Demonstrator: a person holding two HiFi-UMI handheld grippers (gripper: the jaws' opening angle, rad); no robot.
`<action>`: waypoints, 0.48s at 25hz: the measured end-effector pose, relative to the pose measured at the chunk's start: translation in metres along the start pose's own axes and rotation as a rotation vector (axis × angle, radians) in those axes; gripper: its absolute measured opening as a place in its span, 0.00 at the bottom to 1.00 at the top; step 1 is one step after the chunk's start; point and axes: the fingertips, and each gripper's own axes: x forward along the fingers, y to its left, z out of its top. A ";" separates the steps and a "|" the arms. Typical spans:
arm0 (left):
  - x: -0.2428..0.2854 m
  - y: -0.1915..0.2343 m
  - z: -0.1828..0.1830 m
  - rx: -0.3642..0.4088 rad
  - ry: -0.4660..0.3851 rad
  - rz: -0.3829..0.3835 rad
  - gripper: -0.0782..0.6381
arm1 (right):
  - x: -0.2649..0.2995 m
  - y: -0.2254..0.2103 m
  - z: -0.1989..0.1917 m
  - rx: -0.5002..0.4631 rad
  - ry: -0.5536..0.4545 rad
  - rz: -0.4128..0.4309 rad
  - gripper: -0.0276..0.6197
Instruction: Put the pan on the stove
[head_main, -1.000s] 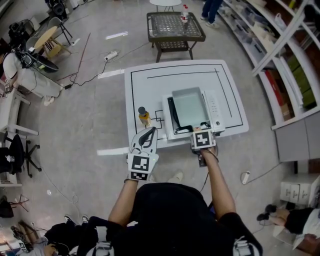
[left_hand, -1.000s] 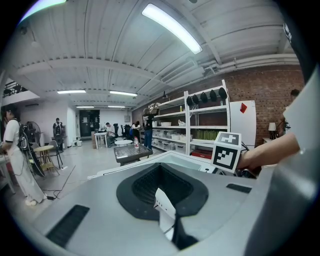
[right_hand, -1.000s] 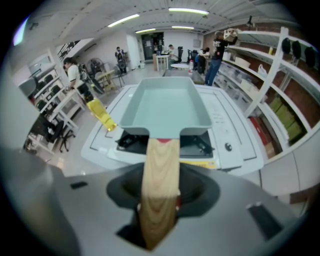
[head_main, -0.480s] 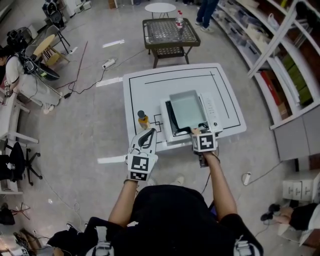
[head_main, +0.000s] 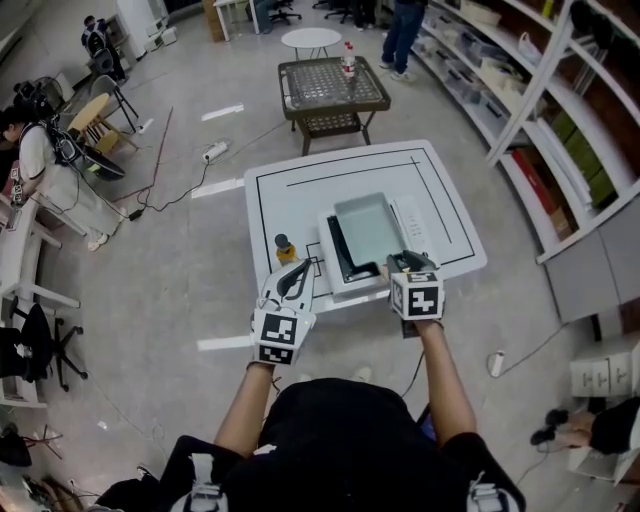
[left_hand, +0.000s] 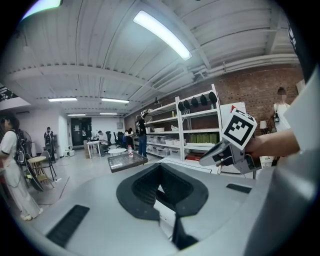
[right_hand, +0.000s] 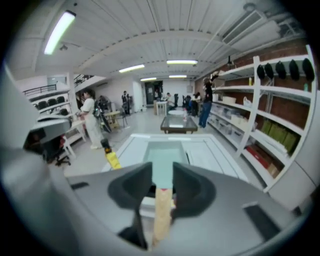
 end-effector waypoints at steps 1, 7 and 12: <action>-0.001 0.000 0.004 0.004 -0.006 -0.001 0.14 | -0.009 0.003 0.011 -0.008 -0.039 -0.002 0.24; -0.009 0.001 0.024 0.025 -0.048 -0.008 0.14 | -0.051 0.015 0.056 -0.127 -0.196 -0.056 0.14; -0.017 0.002 0.037 0.033 -0.077 0.001 0.14 | -0.076 0.015 0.069 -0.093 -0.309 -0.061 0.10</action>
